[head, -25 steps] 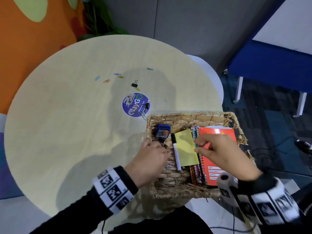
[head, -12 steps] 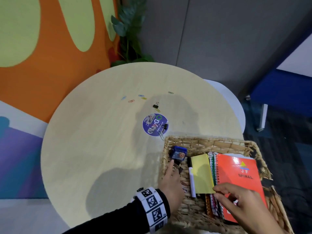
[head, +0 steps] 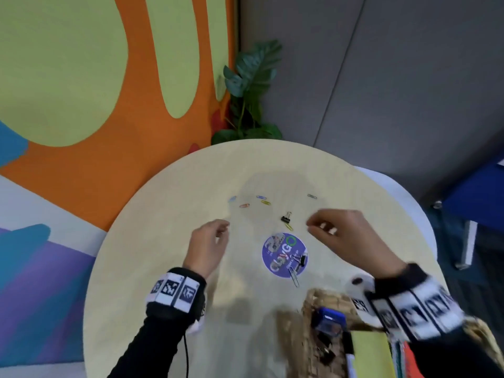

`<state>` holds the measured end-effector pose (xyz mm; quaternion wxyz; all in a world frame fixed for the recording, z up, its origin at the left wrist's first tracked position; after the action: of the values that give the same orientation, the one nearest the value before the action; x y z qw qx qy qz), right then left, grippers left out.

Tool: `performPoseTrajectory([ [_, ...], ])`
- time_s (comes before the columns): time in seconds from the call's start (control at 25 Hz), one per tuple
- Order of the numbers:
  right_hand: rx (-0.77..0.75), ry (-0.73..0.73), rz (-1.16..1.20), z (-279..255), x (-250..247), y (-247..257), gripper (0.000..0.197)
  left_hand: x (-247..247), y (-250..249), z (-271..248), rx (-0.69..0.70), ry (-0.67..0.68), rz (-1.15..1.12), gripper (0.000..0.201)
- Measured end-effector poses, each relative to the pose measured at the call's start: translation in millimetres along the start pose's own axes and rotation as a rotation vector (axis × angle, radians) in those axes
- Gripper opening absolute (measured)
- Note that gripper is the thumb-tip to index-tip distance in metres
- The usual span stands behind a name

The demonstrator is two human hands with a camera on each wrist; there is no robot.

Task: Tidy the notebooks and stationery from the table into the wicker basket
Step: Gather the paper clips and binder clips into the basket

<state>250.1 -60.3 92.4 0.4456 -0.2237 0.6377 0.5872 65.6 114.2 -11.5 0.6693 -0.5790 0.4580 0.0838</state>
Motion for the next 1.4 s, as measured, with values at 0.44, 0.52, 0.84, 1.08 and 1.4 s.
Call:
performPoseTrajectory([
  [0.44,0.04,0.418,-0.174,219.9,203.3,-79.1,0.021,42.1,61.1,149.1,-0.224,0.019,0.051,0.021],
  [0.52,0.063,0.437,-0.199,225.5,210.1,-84.2,0.02,49.9,58.1,162.1,-0.231,0.029,0.05,0.02],
  [0.84,0.018,0.5,-0.151,178.5,152.1,-57.5,0.012,77.2,33.8,195.3,-0.256,0.19,0.277,0.024],
  [1.08,-0.027,0.308,-0.017,73.3,23.9,-14.2,0.009,90.4,34.0,207.9,-0.28,0.267,0.502,0.036],
  [1.4,0.291,0.237,0.085,-129.9,5.4,-9.2,0.003,85.1,6.6,179.0,-0.113,0.252,0.625,0.031],
])
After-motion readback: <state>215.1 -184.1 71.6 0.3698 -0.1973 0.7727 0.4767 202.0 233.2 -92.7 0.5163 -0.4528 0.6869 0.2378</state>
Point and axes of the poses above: each hand's wrist, its own z-axis towards the middle knuckle, its own x-axis out of the palm, y = z × x, the point moved 4 cm from there along z, towards the middle knuckle, and after that the axes turned 8 degrees about -x, right-handed, at the moved point
